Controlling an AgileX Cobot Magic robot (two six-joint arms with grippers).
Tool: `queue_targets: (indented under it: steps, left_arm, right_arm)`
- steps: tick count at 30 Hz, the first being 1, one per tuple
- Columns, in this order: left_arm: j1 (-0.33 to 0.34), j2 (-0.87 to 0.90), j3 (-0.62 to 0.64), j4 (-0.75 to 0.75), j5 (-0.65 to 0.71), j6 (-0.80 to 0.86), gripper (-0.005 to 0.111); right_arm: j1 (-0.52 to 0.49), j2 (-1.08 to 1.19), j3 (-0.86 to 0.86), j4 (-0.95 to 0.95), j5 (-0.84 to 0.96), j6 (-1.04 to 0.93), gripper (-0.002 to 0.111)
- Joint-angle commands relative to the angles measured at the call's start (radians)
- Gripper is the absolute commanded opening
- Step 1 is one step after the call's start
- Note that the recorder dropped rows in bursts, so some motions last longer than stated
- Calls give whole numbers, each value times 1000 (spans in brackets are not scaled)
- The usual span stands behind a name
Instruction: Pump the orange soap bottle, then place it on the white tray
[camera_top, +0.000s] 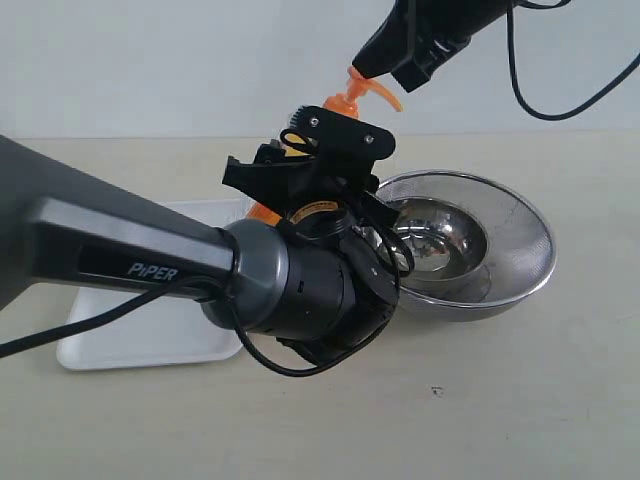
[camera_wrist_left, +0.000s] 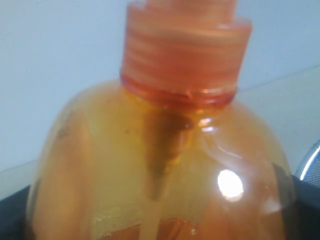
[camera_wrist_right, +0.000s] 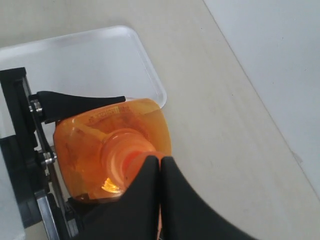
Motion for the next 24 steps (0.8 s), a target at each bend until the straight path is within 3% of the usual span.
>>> queue_targets:
  steps: [1, 24]
  left_arm:
    - [-15, -51, -31, 128, 12, -71, 5]
    - [-15, -51, -31, 128, 12, -71, 5]
  right_arm:
    - [32, 83, 50, -96, 185, 0, 0]
    - [32, 13, 45, -129, 160, -5, 0]
